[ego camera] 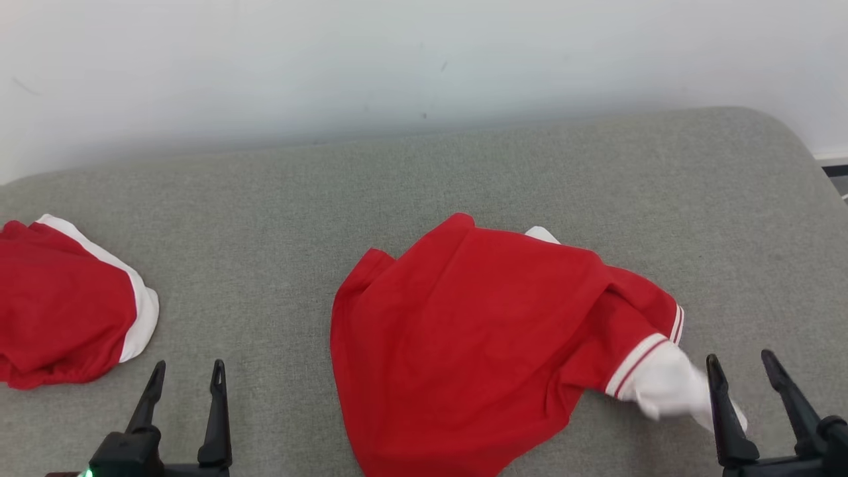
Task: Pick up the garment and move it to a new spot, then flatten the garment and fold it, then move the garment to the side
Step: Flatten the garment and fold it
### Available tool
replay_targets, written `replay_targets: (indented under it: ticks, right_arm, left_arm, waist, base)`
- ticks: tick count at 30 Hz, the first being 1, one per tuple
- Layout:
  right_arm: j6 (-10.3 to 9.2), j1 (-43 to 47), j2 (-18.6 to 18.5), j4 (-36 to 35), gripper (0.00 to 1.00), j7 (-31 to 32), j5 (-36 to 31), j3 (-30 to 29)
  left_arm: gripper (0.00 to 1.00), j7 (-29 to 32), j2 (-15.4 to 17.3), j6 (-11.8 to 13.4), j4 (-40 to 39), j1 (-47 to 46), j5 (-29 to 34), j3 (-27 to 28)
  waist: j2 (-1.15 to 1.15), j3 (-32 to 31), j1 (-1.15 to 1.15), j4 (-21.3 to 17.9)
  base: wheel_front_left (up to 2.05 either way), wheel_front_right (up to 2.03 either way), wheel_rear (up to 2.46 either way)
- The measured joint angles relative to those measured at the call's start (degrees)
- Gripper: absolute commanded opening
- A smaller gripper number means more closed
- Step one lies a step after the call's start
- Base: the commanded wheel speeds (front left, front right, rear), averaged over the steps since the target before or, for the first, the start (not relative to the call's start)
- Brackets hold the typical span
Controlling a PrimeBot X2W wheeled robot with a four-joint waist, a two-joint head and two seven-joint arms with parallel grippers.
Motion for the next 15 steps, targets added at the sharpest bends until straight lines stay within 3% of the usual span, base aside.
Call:
replay_targets:
  ticks: [8,15]
  right_arm:
    - [0.00,1.2,0.4,-8.5,1.00,2.5,-1.3,-1.4]
    - [0.00,-1.0,2.7,-8.4,1.00,2.7,-2.2,-1.2]
  left_arm:
    - [1.00,0.3,0.3,0.7,-1.3,1.6,0.0,-0.1]
    - [1.00,0.5,0.8,1.5,-2.9,2.3,0.3,-0.5]
  waist:
    - [0.00,-2.3,0.00,0.9]
    - [0.00,-4.0,0.00,1.8]
  base:
    - [0.00,0.00,0.00]
    - [0.00,0.00,0.00]
